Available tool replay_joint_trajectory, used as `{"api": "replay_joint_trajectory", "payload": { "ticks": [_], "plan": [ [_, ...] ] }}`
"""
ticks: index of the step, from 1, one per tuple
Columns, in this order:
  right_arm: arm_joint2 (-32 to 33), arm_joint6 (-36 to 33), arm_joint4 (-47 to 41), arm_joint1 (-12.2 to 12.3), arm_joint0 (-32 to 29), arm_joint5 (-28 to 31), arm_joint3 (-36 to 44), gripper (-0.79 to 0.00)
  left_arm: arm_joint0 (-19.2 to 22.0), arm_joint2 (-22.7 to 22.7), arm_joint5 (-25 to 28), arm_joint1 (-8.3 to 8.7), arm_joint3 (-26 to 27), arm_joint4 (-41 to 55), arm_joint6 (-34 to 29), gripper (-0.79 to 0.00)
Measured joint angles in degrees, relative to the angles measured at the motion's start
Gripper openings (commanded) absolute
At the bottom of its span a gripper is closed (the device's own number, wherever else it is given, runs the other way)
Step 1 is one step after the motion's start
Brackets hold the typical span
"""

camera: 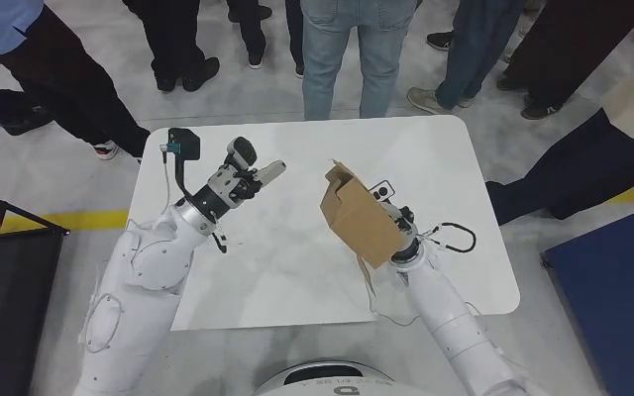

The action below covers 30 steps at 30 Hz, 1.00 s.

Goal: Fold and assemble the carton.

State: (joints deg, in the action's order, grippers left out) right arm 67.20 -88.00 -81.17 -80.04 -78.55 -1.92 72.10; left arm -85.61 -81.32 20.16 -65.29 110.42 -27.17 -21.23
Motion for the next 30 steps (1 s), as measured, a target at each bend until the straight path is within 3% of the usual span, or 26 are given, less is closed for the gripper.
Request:
{"api": "replay_joint_trajectory", "payload": {
  "ticks": [6,14,30],
  "plan": [
    [-0.4,2.0,-0.4,-0.1,-0.4,-1.0,1.1,-0.785,3.0,4.1,-0.3,-0.43,-5.7,-1.4,-0.8,0.000],
    [-1.7,2.3,-0.3,-0.5,-0.1,-1.8,-0.1,-0.785,8.3,10.2,0.1,-1.31,-8.2,-1.6,-1.2,0.000],
    [-2.7,2.7,-1.2,-1.2,1.9,-2.5,-4.8,-0.785,9.9,12.3,3.4,-1.36,-8.2,-4.3,-2.1,0.000]
  ]
}}
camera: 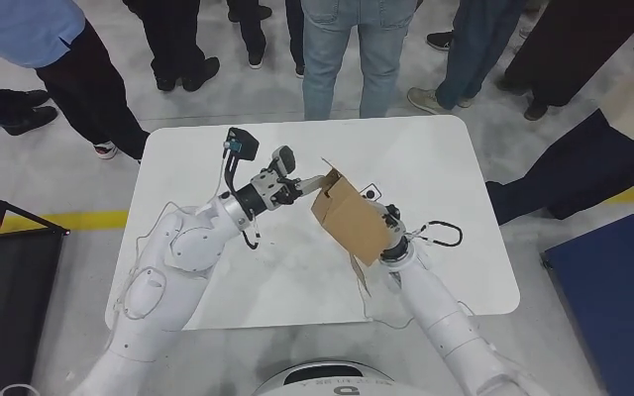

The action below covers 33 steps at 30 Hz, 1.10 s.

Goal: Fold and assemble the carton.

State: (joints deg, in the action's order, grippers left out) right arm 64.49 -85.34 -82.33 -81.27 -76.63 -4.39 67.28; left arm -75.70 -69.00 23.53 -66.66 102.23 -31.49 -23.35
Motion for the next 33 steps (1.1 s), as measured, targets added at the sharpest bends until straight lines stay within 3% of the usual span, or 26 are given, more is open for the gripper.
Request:
{"api": "replay_joint_trajectory", "payload": {
  "ticks": [23,33],
  "plan": [
    [-1.1,-0.3,0.6,-1.0,3.6,-1.4,-6.7,-0.785,1.8,1.4,-0.2,0.27,-0.9,-8.5,-2.0,0.000],
    [-0.5,-0.2,0.2,-1.1,3.8,-1.4,-7.1,-0.785,0.9,-2.8,-1.6,0.52,-0.5,-4.7,1.6,0.000]
  ]
}}
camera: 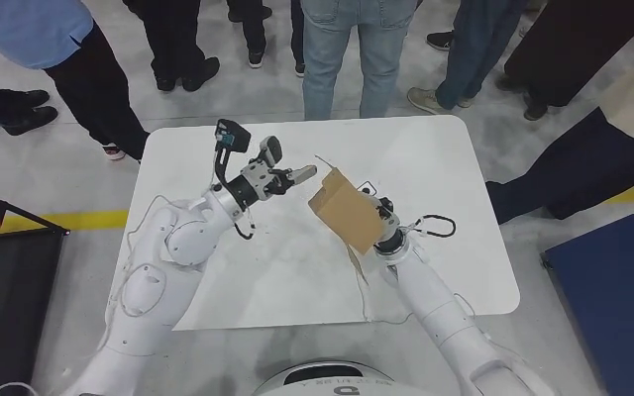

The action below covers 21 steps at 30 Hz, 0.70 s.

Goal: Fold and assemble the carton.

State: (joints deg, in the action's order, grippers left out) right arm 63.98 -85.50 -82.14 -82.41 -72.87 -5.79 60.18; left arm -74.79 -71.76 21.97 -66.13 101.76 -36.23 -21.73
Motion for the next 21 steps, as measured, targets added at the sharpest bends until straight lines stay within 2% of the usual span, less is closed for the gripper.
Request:
{"api": "replay_joint_trajectory", "payload": {
  "ticks": [5,9,15,21],
  "plan": [
    [0.0,0.0,0.0,0.0,0.0,0.0,0.0,-0.785,-2.4,-3.8,1.2,0.57,3.3,0.5,0.8,0.000],
    [0.2,2.1,0.5,0.1,-0.8,-0.5,1.5,-0.785,-4.3,-5.1,2.9,0.93,7.1,0.9,-0.3,0.000],
    [0.9,3.5,2.2,0.3,-1.1,-0.3,1.6,-0.785,-5.0,-4.0,5.3,1.17,11.1,0.1,-2.8,0.000],
    [0.9,3.2,2.6,0.3,-1.1,-0.5,1.7,-0.785,-3.1,-2.3,3.7,1.01,10.6,-2.0,-2.9,0.000]
  ]
}}
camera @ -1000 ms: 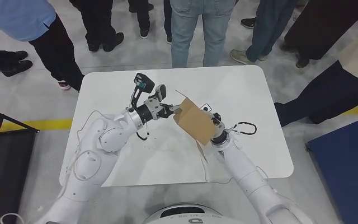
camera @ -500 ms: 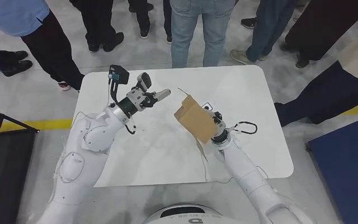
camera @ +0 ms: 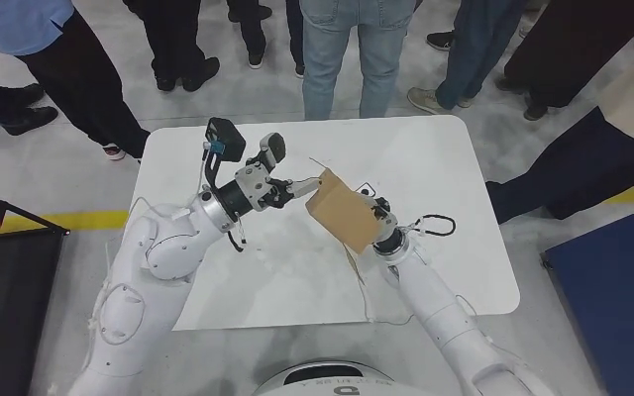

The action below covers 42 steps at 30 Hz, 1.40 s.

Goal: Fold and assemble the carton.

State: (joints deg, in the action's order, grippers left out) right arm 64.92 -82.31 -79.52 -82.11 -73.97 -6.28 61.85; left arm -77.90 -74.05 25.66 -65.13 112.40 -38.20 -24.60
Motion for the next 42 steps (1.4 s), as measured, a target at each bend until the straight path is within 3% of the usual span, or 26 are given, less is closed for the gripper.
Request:
{"api": "replay_joint_trajectory", "payload": {
  "ticks": [6,22,42],
  "plan": [
    [0.3,-0.8,-0.3,0.0,-0.3,-0.3,0.2,-0.785,1.7,1.9,-2.5,-0.22,-3.4,-3.0,-0.2,0.000],
    [-0.2,-0.8,-0.6,-0.4,0.1,-0.5,0.5,-0.785,3.7,6.0,-1.8,-0.60,-6.9,-3.1,-1.5,0.000],
    [0.1,-0.9,-0.7,-0.5,0.2,-0.3,0.1,-0.785,2.9,3.0,-3.4,-0.40,-7.9,-0.7,0.9,0.000]
  ]
}}
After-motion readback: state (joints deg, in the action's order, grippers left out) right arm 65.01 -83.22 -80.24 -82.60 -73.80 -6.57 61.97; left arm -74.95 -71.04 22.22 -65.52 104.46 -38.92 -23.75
